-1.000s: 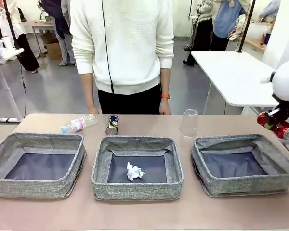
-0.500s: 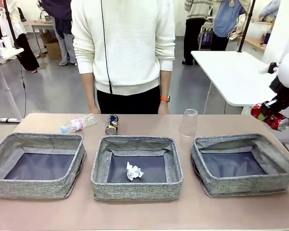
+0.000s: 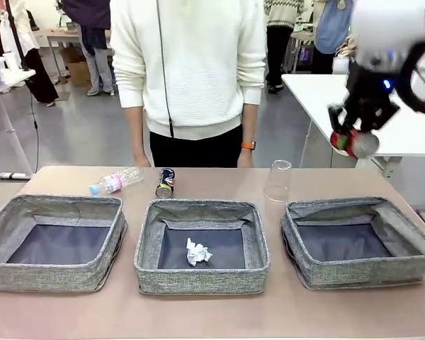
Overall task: Sort the waste into the appropriate baskets.
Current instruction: Pick up the waste item pointed out by the person.
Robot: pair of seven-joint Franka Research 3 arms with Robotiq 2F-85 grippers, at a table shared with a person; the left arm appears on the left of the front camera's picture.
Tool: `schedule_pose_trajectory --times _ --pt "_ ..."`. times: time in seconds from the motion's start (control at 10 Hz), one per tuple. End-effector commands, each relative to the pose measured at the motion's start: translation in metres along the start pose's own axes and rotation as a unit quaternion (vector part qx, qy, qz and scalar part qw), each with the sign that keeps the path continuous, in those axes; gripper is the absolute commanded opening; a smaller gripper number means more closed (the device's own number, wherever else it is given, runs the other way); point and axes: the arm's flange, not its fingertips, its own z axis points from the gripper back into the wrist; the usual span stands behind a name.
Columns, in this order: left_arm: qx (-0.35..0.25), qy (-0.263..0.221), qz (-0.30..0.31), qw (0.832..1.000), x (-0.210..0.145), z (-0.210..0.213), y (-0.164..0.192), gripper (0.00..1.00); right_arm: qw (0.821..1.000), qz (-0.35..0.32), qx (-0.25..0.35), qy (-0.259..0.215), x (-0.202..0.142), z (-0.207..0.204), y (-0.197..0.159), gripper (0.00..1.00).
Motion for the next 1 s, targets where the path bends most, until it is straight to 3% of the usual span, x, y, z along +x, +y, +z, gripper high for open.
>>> schedule_pose_trajectory --times 0.0,0.2,0.3,0.5,0.9 --pt "0.001 0.004 -0.008 1.000 -0.003 0.002 -0.001 1.00 0.999 -0.028 -0.038 0.015 0.015 0.039 0.064 0.32" --pt "0.001 0.004 -0.008 1.000 -0.003 0.002 -0.001 1.00 0.997 -0.028 -0.034 -0.056 -0.006 0.079 0.131 0.32" --pt "0.001 0.004 -0.008 1.000 -0.003 0.002 -0.001 1.00 0.993 0.007 -0.049 -0.104 -0.019 0.102 0.157 0.32" --pt "0.001 0.004 -0.008 1.000 -0.003 0.002 -0.001 1.00 0.986 0.049 -0.054 -0.151 -0.044 0.135 0.188 0.32" --pt "0.001 0.004 -0.008 1.000 -0.003 0.002 -0.001 1.00 0.987 0.070 -0.013 -0.141 -0.048 0.161 0.205 0.32"
